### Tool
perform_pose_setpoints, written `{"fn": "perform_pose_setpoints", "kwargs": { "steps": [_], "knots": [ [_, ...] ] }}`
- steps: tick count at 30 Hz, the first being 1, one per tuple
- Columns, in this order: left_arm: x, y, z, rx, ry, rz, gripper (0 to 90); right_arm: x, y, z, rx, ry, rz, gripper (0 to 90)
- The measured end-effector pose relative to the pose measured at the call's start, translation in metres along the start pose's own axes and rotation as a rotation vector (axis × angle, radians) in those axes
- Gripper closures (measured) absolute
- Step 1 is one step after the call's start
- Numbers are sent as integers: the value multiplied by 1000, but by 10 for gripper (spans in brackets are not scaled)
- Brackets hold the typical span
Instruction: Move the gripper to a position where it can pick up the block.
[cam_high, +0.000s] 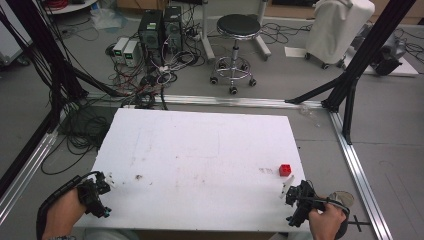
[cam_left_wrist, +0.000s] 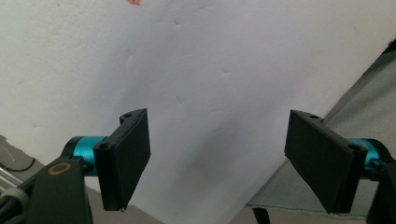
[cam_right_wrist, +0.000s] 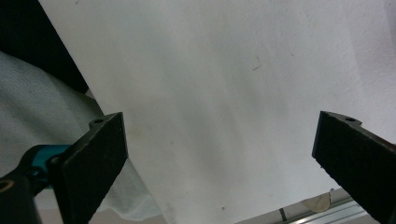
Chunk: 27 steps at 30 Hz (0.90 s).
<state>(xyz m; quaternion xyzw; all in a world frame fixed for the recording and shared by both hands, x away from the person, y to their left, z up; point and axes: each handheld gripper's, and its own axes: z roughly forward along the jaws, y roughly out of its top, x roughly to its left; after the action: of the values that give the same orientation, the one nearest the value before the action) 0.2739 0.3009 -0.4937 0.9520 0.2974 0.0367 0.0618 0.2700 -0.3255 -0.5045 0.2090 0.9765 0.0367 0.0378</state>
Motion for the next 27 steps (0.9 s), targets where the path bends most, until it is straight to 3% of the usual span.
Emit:
{"fn": "perform_pose_setpoints", "kwargs": {
  "steps": [27],
  "knots": [
    [0,-1,-1,-14,9,-9,226,-2,-3,-3,-32,2,6,26]
  ]
}}
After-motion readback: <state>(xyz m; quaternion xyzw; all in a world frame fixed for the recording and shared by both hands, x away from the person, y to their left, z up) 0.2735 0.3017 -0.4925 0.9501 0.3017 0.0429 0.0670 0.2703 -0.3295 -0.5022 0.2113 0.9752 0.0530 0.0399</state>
